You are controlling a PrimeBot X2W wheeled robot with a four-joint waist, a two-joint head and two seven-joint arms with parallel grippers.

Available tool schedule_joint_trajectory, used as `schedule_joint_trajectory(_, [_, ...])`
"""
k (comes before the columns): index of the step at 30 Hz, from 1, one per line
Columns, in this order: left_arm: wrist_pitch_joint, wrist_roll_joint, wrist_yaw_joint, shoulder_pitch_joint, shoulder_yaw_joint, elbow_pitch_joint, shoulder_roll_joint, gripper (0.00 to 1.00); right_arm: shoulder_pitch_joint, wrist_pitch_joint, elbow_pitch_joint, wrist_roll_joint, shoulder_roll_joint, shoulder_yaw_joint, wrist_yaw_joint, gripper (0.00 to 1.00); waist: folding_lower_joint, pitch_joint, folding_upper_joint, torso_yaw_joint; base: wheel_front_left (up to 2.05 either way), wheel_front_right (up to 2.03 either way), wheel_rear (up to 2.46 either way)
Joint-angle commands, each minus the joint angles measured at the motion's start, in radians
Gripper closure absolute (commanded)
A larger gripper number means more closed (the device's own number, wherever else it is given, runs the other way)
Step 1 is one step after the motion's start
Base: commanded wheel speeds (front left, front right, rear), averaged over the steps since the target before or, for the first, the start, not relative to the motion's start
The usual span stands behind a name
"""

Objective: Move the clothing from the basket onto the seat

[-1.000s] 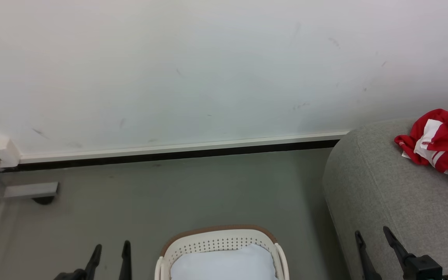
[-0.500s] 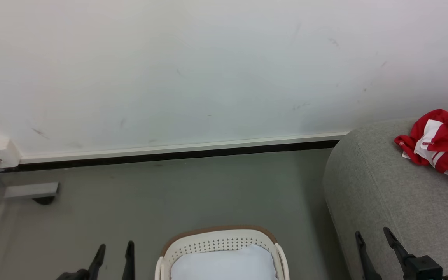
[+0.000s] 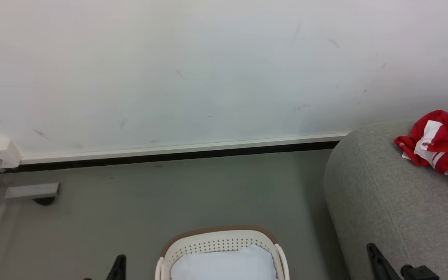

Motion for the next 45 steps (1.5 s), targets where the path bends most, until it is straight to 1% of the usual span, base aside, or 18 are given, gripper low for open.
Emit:
schedule_joint_trajectory(1, [0.011,-0.024,-0.001,-0.012,0.009,-0.001,0.001,1.0,-0.011,0.01,-0.005,0.026,-0.001,-0.008,0.0,1.0,0.0,0.0,0.0,0.001,0.0,0.0,0.0])
schedule_joint_trajectory(12, [0.066,-0.233,-0.006,-0.03,0.025,-0.02,0.003,1.0,-0.015,0.065,-0.04,0.249,-0.002,-0.031,0.0,1.0,0.0,0.003,0.0,0.007,0.0,0.0,0.0])
schedule_joint_trajectory(24, [0.115,-0.431,-0.012,-0.045,0.039,-0.04,0.004,1.0,-0.019,0.116,-0.075,0.46,-0.003,-0.052,0.0,1.0,0.0,0.007,0.0,0.013,0.0,0.0,0.0])
schedule_joint_trajectory(45, [0.192,-0.716,-0.021,-0.071,0.064,-0.064,0.007,1.0,-0.028,0.193,-0.121,0.767,-0.005,-0.086,-0.001,1.0,0.0,0.013,0.0,0.025,0.0,0.0,0.0])
